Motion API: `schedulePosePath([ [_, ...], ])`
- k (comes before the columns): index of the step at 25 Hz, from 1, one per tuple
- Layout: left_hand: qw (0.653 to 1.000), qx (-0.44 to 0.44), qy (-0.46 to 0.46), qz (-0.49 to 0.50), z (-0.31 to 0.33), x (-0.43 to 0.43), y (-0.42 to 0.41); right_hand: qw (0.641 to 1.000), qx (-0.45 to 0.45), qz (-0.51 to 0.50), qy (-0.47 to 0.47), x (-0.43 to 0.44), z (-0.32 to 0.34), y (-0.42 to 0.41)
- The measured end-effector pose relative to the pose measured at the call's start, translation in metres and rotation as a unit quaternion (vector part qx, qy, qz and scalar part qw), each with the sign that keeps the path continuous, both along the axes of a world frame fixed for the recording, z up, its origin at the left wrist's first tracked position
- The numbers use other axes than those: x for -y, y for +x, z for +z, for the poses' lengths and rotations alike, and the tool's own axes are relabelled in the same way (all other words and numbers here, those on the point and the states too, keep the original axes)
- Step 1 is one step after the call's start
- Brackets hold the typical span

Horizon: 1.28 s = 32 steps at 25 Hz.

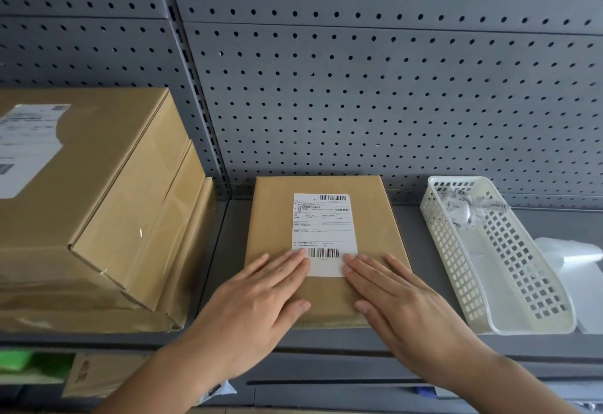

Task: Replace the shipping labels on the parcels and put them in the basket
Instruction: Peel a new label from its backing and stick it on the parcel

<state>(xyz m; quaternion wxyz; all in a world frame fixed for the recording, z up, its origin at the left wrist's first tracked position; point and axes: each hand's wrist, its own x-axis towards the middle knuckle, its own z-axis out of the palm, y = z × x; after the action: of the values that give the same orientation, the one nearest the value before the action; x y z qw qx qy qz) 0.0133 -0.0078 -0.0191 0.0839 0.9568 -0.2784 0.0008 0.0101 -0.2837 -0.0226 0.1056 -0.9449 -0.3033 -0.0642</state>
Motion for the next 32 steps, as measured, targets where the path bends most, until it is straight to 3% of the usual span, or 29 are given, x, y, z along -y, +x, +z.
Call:
schedulePosePath([
  [9, 0.997, -0.042, -0.021, 0.064, 0.005, -0.026, -0.001, 0.999, -0.016, -0.036, 0.017, 0.024, 0.006, -0.006],
  [12, 0.984, -0.090, -0.068, 0.138, 0.011, -0.031, 0.000, 0.993, -0.047, -0.075, 0.082, 0.024, 0.008, -0.009],
  [15, 0.941, -0.155, -0.169, 0.248, 0.014, -0.019, 0.005, 0.952, -0.126, -0.190, 0.205, 0.017, 0.016, 0.001],
  [20, 0.871, -0.225, -0.301, 0.317, -0.001, 0.002, 0.038, 0.833, -0.306, -0.315, 0.336, -0.002, 0.019, 0.038],
  [24, 0.837, -0.245, -0.356, 0.338, -0.009, 0.009, 0.050, 0.827, -0.310, -0.334, 0.329, -0.013, 0.019, 0.050],
  [32, 0.823, -0.204, -0.371, 0.378, 0.012, 0.019, 0.104, 0.809, -0.303, -0.378, 0.334, -0.015, 0.032, 0.104],
])
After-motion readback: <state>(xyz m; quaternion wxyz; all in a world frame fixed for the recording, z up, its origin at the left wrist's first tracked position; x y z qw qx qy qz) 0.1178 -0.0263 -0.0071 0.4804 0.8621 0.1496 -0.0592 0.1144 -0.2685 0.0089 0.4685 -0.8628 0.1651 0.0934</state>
